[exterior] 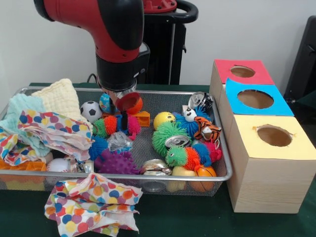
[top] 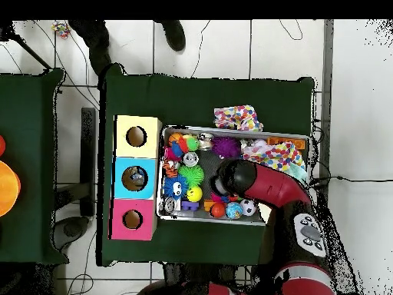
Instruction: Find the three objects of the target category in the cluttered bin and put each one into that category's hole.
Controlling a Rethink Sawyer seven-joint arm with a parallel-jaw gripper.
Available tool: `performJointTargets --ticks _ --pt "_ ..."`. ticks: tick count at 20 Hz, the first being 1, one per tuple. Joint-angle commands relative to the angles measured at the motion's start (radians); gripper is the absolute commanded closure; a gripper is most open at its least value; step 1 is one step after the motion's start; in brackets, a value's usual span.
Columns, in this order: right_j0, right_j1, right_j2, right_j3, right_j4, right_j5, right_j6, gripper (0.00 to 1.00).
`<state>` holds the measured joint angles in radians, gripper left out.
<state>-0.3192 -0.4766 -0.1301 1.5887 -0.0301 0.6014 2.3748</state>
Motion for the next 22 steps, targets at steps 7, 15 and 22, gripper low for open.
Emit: performJointTargets --ticks 7,15,22 --pt "0.024 0.026 -0.032 -0.07 -0.115 -0.117 0.028 0.0" --pt "0.019 0.049 -0.025 -0.081 -0.112 -0.114 0.047 0.0" --pt "0.016 0.055 0.001 -0.06 -0.079 -0.111 0.066 0.0"
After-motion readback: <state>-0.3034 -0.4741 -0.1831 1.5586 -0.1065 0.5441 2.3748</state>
